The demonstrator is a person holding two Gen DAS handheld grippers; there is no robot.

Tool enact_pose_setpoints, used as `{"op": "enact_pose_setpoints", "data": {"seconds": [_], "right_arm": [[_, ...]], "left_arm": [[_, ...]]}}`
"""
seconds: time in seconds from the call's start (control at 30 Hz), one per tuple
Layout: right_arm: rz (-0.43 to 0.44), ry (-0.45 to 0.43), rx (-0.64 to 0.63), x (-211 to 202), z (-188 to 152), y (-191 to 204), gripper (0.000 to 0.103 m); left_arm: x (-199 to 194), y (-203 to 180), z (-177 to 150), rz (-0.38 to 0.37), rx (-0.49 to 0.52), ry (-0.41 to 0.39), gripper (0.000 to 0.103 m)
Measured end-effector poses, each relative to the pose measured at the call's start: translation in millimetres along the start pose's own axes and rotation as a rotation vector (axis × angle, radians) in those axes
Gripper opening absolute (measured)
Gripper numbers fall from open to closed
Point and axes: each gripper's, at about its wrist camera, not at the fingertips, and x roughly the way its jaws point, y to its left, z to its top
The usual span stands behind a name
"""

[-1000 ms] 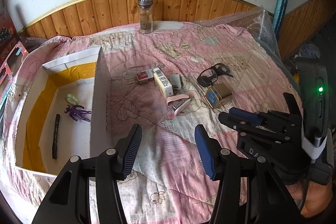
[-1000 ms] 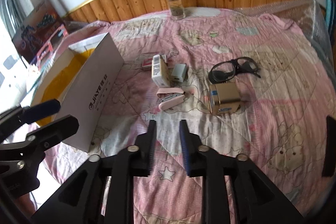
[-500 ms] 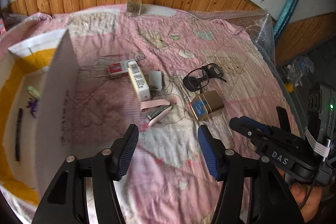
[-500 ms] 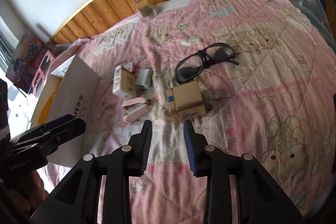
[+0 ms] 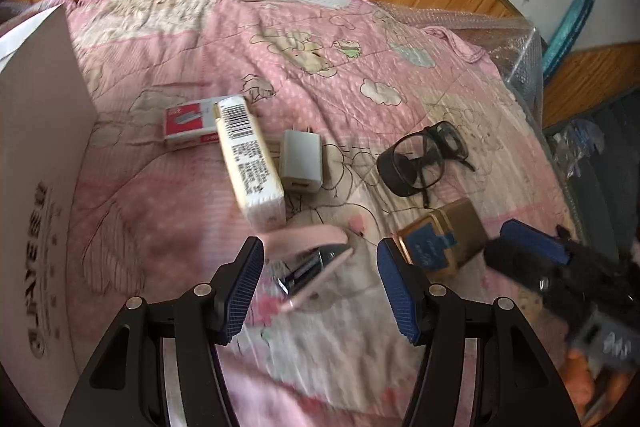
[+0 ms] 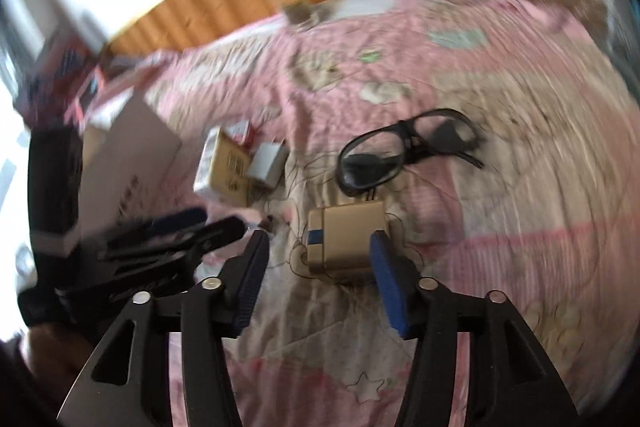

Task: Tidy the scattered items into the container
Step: 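Grasp the gold tin box with the right gripper while the left gripper approaches the pink stapler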

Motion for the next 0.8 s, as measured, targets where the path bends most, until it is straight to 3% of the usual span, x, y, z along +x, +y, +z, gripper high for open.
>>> {"op": "enact_pose_setpoints", "data": {"seconds": [0.1,0.17,0.3,0.43,0.63,0.7,0.77,0.8], "right_arm": [[-0.112,-0.015,-0.116,15,-6,10,0.062],[-0.171,-0.011,-0.101,19,-6,-2,0.063],[-0.081,0.011,0.008,28,-9,-39,0.063],[-0.040,0.002,-0.001,33,-10,-41,0.063],[0.028,-0.075,0.076,23,-5,-45,0.063],[0.044,-0.076,0.094,25,-4,-47,0.063],[0.062,-0.075,0.107,26,-6,-48,0.063],[0.067,-0.075,0.109,26,-7,-48,0.063]], "left_arm": [[6,-6,-2,-0.008,0.068,-0.030,0.061],[5,-11,-6,-0.043,0.106,-0.008,0.058],[-3,-14,-18,-0.150,0.122,0.046,0.059],[3,-12,-15,-0.024,0.152,0.007,0.060],[-6,13,-12,-0.063,-0.003,-0.049,0.060],[8,15,-16,-0.024,-0.003,0.009,0.066],[11,14,-22,-0.041,-0.015,0.025,0.067],[11,7,-26,-0.013,0.019,0.034,0.067]]}}
